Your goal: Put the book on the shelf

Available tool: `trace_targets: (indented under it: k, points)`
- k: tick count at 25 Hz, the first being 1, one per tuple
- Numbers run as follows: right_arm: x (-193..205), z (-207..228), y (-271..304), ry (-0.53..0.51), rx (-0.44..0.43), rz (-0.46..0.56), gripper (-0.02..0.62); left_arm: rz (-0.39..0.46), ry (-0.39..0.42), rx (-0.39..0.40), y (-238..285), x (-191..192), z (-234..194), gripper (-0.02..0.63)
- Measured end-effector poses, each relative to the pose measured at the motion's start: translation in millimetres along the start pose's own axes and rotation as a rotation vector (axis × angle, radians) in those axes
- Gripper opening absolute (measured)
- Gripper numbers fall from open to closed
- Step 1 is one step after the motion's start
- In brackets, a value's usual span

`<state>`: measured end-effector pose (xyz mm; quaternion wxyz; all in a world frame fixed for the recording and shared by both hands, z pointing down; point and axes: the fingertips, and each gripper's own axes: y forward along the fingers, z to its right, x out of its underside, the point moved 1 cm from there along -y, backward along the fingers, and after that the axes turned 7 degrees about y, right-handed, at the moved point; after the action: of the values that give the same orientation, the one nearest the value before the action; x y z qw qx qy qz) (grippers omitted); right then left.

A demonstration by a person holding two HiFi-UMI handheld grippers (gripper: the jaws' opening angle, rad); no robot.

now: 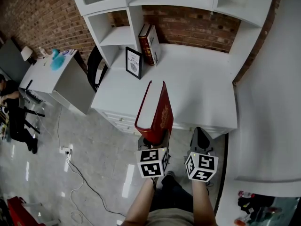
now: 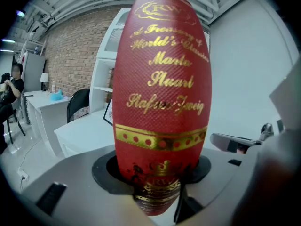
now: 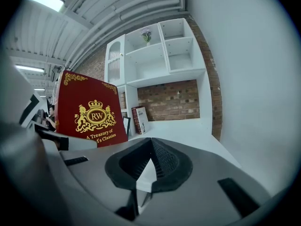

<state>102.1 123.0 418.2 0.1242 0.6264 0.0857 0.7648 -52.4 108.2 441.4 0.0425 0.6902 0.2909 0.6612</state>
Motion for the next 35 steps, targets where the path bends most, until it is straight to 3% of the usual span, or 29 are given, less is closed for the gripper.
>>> trace_targets:
  k: [18,35]
  points:
    - [0,12,59,0.013,-0.033,-0.040,0.015,-0.018,-0.013,-0.024,51,-17,-9,0.244]
    - [-33,21,166,0.019,0.009,-0.036,0.016,-0.034,0.004,0.026,153,-68,-41,0.244]
